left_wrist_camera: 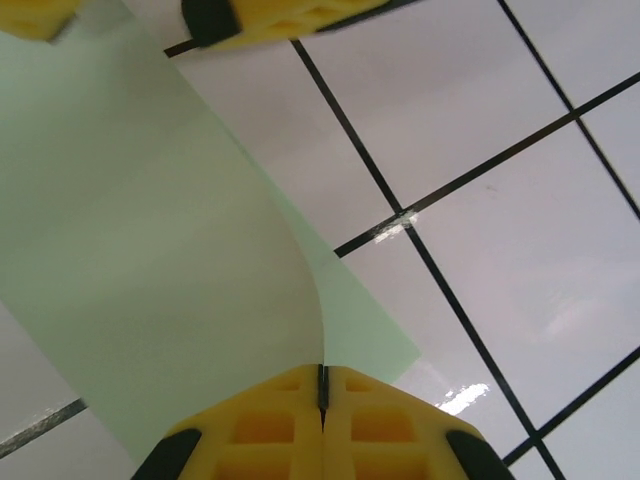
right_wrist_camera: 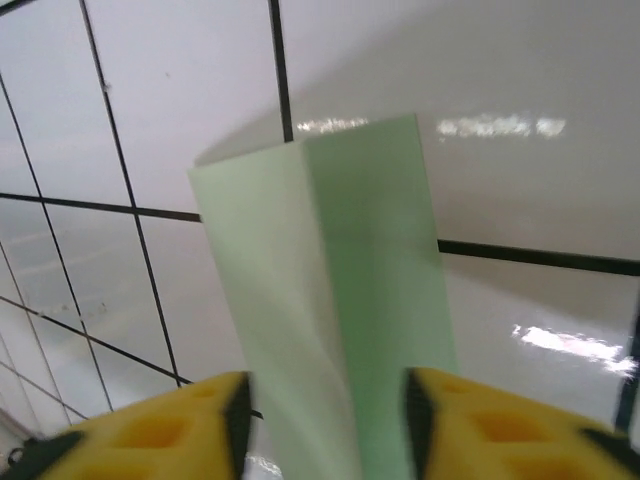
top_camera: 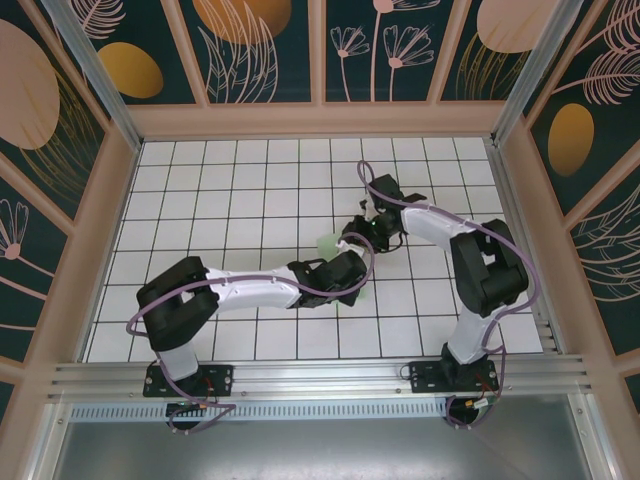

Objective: Fold a paper plane with a square sheet of paper (fold left side to right side)
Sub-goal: Fold the triangle a second time at the center of the table.

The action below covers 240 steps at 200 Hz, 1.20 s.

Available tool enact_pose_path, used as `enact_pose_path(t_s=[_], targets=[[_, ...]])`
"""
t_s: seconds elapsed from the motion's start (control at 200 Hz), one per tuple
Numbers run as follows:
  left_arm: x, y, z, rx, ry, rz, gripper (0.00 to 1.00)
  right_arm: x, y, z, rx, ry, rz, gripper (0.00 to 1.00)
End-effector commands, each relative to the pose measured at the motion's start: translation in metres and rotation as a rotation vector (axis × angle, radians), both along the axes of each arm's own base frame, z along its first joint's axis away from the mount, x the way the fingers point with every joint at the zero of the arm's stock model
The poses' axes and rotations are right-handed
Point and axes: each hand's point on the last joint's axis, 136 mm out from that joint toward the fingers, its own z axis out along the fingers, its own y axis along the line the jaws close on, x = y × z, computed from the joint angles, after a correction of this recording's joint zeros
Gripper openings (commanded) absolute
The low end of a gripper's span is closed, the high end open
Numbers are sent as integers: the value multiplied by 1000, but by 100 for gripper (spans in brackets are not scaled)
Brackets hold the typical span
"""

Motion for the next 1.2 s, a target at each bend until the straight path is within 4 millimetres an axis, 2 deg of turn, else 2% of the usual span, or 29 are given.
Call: enact_pose_path(t_s=[0.0, 0.135, 0.23, 0.285, 0.37, 0.51, 0.525, 0.581, 0.771, 0.856, 0.976, 0.996, 1.196], targets=[[-2, -4, 19, -60, -5, 5, 0, 16, -16, 37, -31, -145, -34, 61], [-4, -9, 21, -90, 13, -7, 0, 15, -36, 53, -34, -207, -89, 74], [-4, -11, 23, -116, 33, -6, 0, 7, -45, 59, -19, -230, -105, 75], [-3, -11, 22, -133, 48, -1, 0, 0, -50, 57, -17, -221, -111, 70], [-2, -13, 21, -164, 69, 0, 1, -14, -54, 50, 7, -188, -117, 56], [1, -13, 19, -220, 112, 15, 1, -41, -48, 31, 91, -101, -114, 32], [2, -13, 30, -248, 104, 16, 1, -44, -47, 29, 100, -89, -114, 31], [3, -12, 31, -270, 114, 25, 2, -53, -44, 20, 128, -57, -113, 26], [9, -8, 33, -286, 120, 45, 3, -78, -35, -9, 158, 37, -85, 16], [10, -8, 33, -291, 121, 49, 3, -85, -29, -18, 145, 64, -67, 14], [10, -8, 33, -291, 123, 48, 3, -90, -28, -31, 97, 94, -61, 13], [8, -2, 23, -271, 133, 54, 3, -90, -28, -33, 90, 98, -63, 13], [8, 7, 15, -242, 134, 48, 5, -96, -33, -51, 11, 145, -57, 12]])
